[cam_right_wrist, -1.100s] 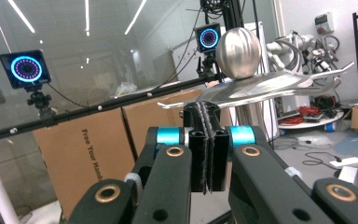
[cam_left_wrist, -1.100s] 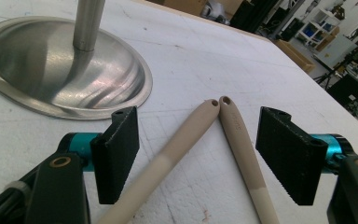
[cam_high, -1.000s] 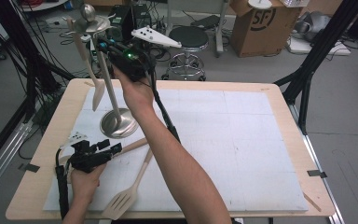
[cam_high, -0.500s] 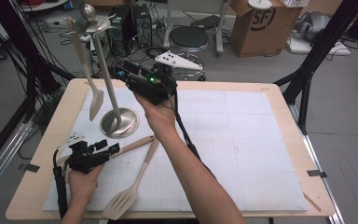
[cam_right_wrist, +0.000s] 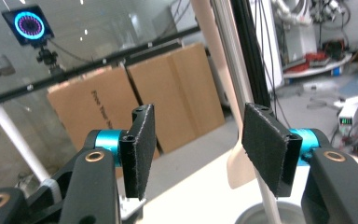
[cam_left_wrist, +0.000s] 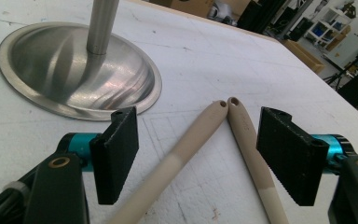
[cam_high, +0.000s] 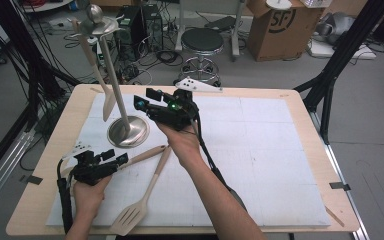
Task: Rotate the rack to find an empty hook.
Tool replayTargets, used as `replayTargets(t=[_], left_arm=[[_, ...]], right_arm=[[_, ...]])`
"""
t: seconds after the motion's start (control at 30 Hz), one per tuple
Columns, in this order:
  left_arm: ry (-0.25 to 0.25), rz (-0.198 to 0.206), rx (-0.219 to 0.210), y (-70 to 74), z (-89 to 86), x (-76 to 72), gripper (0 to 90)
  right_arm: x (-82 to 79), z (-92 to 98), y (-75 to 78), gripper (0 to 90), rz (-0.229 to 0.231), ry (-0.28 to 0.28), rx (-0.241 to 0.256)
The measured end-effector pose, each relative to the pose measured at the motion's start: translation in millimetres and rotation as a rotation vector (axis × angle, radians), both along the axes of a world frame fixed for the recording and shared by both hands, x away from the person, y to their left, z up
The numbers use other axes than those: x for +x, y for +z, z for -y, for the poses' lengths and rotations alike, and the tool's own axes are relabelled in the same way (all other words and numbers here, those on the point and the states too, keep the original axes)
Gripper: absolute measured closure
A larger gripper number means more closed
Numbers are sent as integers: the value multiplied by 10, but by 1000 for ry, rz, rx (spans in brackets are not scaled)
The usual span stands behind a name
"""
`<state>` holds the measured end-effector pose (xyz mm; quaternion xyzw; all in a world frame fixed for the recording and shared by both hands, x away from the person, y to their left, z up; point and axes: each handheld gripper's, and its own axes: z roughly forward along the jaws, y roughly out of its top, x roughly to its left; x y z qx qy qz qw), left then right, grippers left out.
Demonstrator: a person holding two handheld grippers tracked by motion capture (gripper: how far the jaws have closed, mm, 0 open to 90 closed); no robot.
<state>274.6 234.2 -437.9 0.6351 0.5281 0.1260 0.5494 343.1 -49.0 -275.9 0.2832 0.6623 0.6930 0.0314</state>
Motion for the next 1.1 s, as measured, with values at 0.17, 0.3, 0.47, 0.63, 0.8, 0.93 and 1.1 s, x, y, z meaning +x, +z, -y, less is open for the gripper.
replayTargets(t=[0.17,0.3,0.47,0.63,0.8,0.93,1.1], left_arm=[[-1,0,2,0,8,1,301],[-3,0,7,3,11,-2,301],[-2,-3,6,2,19,-6,301],[1,-3,10,1,12,-3,301],[3,0,11,2,8,-7,301],[6,-2,15,-5,-1,-2,301],[16,1,14,-3,0,6,302]], right_arm=[[-64,58,-146,450,-37,13,-33],[-111,87,-256,437,-61,25,-14],[-130,127,-380,433,-96,31,12],[-160,161,-478,437,-116,35,19],[-203,164,-582,427,-155,48,20],[-259,150,-740,427,-195,56,10],[-313,154,-949,429,-254,50,4]])
